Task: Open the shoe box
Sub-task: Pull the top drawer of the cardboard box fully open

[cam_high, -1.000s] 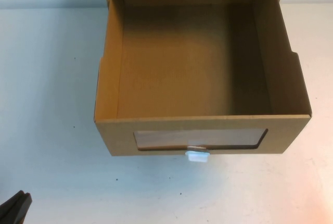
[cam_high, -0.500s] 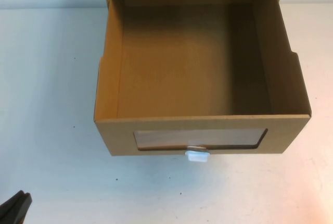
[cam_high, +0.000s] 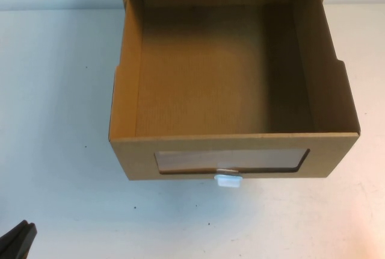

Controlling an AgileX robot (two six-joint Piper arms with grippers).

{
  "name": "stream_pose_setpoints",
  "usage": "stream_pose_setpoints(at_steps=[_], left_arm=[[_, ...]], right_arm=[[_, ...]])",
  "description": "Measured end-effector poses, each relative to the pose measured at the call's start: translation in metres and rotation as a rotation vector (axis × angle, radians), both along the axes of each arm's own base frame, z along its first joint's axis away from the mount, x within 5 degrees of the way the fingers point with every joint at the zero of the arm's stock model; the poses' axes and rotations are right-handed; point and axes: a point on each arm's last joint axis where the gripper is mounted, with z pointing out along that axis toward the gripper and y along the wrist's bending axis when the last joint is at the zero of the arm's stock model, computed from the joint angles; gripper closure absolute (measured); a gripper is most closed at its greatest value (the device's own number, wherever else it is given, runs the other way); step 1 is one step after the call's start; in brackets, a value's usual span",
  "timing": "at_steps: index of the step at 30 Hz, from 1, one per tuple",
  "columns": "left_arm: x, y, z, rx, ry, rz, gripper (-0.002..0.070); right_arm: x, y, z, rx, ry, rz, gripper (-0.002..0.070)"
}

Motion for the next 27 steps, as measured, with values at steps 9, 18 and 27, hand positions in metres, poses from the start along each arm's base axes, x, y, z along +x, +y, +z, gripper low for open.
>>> stream_pose_setpoints(at_steps=[9,18,27], left_arm=[[0.0,0.0,0.0,0.006,-0.002,0.0,0.068],[-0.001,0.011,0.008,0.047,-0.139,0.137,0.068],[-0.001,0.019,0.001,0.019,-0.042,0.295,0.068]], right_arm=[[0.0,0.0,0.0,0.0,0.0,0.0,0.0689],[0.0,0.0,0.0,0.0,0.0,0.001,0.069],[0.0,0.0,0.0,0.0,0.0,0.001,0.0689]])
